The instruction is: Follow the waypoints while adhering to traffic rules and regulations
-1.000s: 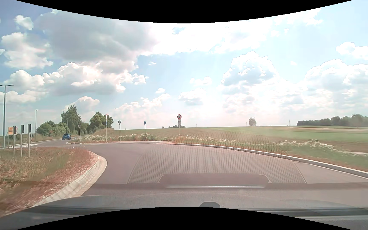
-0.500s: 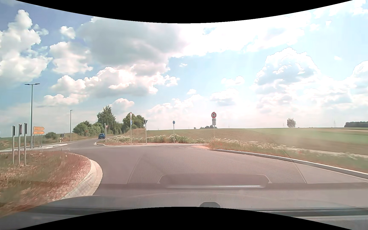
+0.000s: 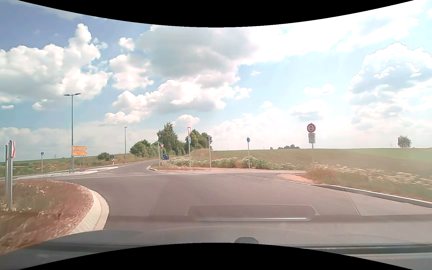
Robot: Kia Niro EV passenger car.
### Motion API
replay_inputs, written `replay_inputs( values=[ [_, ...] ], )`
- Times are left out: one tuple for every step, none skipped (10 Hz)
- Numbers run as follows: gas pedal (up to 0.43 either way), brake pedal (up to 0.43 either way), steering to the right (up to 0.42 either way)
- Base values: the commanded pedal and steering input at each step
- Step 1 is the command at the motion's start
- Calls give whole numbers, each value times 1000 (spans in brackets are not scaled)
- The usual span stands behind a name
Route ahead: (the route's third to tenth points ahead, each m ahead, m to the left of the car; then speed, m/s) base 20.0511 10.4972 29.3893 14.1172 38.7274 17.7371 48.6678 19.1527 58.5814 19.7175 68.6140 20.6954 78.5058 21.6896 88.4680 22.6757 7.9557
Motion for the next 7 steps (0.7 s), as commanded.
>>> replay_inputs(
  values=[
    [189, 0, -216],
    [189, 0, -216],
    [189, 0, -214],
    [189, 0, -210],
    [197, 0, -203],
    [209, 0, -191],
    [209, 0, -178]
  ],
)
